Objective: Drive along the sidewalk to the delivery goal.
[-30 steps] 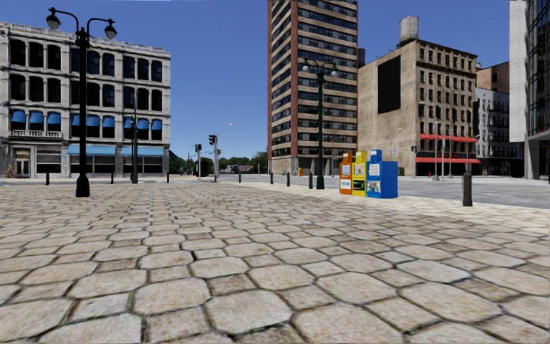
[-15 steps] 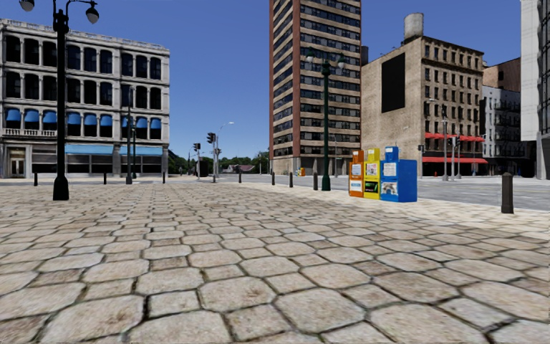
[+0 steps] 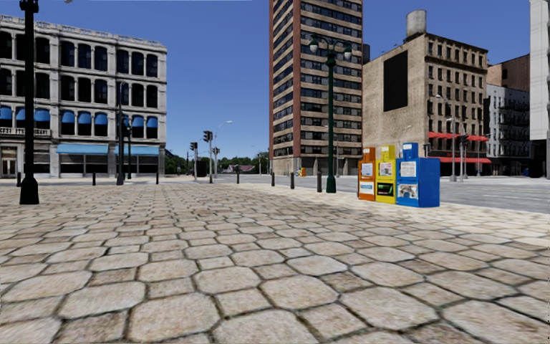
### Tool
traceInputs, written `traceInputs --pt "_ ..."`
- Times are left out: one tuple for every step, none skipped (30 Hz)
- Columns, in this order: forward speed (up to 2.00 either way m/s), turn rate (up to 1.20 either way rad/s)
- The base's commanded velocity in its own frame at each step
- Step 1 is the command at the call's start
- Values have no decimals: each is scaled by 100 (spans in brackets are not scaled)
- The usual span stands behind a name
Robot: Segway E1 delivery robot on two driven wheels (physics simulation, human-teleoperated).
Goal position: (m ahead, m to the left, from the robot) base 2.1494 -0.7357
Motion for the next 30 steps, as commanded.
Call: traceInputs --pt "200 0" --pt "200 0" --pt "200 0" --pt "200 0" --pt "198 0" --pt "186 0" --pt "167 0" --pt "167 0" --pt "140 0" --pt "122 0" --pt "112 0" --pt "108 -3" --pt "108 -3" --pt "108 -12" --pt "107 -18" --pt "107 -20" --pt "107 -20" --pt "107 -20" --pt "107 -21" --pt "107 -24" --pt "107 -26" --pt "107 -27" --pt "107 -27" --pt "107 -27" --pt "107 -27" --pt "107 -27" --pt "107 -27" --pt "107 -27" --pt "107 -27" --pt "107 -27"
